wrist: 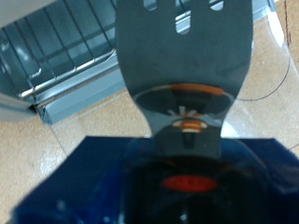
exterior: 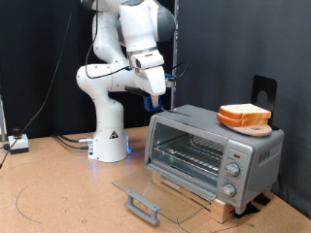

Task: Make a piece of toast with the oven

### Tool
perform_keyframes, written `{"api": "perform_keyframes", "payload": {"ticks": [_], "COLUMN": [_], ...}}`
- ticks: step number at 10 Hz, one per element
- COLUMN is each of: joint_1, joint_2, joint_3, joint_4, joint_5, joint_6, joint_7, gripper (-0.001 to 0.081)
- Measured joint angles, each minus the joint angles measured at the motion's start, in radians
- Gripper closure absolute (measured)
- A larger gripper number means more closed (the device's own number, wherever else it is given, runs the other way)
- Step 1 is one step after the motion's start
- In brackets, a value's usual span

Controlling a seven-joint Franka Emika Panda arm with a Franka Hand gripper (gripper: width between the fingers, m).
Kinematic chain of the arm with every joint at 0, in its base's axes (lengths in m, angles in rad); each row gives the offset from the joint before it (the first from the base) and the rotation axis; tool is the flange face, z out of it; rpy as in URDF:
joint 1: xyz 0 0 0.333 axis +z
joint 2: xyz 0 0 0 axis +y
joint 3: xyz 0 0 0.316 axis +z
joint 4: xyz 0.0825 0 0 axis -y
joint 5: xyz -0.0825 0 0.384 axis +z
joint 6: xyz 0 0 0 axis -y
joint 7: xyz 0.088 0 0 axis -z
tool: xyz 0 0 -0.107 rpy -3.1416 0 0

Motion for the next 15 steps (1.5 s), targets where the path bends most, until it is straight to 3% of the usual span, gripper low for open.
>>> {"api": "perform_keyframes", "payload": {"ticks": [6, 11, 15], "joint_1": [0.010, 0.015, 0.014], "joint_2": [0.005, 0.018, 0.072], "joint_3": [0.077, 0.138, 0.176], "joint_4": [-0.017, 0.020, 0.053], "joint_5": [0.094, 0.138, 0.137], "joint_6": [0.044, 0.076, 0.092], "joint_7": [0.127, 0.207, 0.258], "gripper": [0.0403, 0.0403, 0.0403]}}
